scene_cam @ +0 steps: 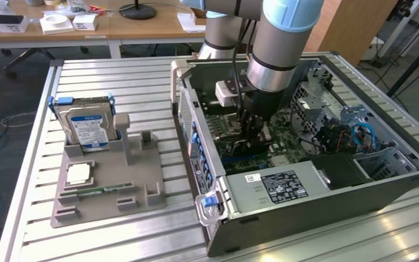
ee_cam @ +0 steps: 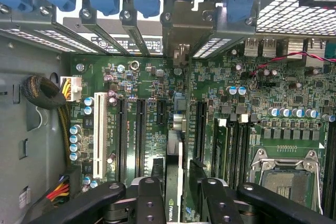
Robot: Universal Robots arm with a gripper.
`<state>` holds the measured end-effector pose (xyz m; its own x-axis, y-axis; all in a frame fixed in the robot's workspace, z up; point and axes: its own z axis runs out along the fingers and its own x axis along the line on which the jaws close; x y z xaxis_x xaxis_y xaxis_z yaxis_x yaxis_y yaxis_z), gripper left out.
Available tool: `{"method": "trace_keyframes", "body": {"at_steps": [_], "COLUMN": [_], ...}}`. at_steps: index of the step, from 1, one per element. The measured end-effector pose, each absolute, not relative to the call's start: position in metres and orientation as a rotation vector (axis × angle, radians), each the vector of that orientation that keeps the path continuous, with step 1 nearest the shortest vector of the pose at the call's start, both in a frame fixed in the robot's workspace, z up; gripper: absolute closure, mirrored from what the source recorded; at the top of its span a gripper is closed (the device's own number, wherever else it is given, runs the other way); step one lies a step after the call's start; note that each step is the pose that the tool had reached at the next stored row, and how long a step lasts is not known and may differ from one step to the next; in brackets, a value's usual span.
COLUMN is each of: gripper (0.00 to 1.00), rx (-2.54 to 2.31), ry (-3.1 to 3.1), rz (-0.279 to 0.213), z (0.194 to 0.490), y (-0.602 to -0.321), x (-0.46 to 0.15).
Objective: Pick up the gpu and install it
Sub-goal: 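Insert the gpu into the slot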
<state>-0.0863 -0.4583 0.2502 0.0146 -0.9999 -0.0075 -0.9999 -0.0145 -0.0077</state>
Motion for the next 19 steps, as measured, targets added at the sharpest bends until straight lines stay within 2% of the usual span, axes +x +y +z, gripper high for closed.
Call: {"method": "trace_keyframes", "body": {"at_steps": [8, 19], "gripper": [0.66, 0.66], "rx": [-2.23, -2.23], "ry": [2.198, 2.198], "rz": [0.0, 0.0], "z": [0.265, 0.31], "y": [-0.458, -0.458], "x": [-0.086, -0.086]}}
